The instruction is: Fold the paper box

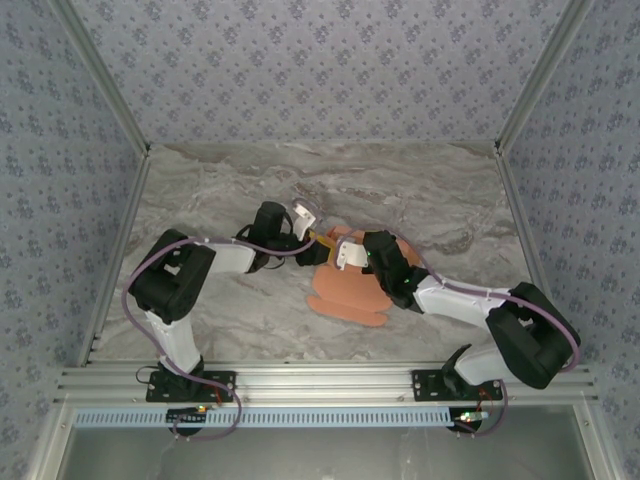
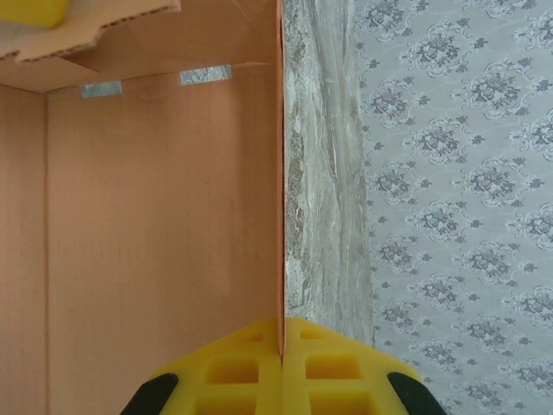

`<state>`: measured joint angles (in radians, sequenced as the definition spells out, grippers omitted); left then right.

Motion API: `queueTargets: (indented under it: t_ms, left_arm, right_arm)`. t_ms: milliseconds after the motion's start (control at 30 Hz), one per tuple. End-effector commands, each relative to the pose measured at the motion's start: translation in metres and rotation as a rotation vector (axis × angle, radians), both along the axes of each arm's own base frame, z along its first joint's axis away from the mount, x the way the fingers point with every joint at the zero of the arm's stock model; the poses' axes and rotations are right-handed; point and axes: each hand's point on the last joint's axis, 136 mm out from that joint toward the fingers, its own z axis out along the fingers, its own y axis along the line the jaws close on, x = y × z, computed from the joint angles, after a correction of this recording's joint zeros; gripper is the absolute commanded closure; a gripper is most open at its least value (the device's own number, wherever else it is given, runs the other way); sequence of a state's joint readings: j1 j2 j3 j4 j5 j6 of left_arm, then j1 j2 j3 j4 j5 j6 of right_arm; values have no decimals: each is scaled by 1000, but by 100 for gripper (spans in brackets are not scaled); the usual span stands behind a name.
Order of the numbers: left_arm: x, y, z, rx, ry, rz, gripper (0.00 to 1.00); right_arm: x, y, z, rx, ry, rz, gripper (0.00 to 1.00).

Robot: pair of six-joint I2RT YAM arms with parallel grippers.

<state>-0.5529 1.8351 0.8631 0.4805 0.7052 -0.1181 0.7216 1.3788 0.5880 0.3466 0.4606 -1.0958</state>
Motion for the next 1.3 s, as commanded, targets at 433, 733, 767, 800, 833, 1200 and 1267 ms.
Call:
queueTargets:
  t_ms: [433, 733, 767, 800, 833, 1200, 1267]
  left_arm:
    - [-7, -4, -3, -38, -35, -9, 50]
    - [-2, -8, -3, -34, -38, -11, 56]
    - [0, -7, -4, -29, -38, -5, 56]
    - [-1, -8, -5, -27, -38, -4, 57]
    - [1, -7, -5, -27, -41, 0, 57]
    - [-7, -19, 3, -79, -21, -32, 57]
    - [-11, -21, 3, -87, -11, -45, 57]
  right_arm:
    - [3, 2, -4, -97, -28, 3, 100]
    - [3, 5, 1, -63, -26, 7, 100]
    - [3, 6, 3, -53, -26, 7, 100]
    - [2, 6, 3, -47, -24, 9, 100]
    - [2, 7, 4, -41, -21, 10, 100]
    - [0, 5, 2, -25, -8, 4, 100]
    - [0, 5, 3, -23, -9, 1, 100]
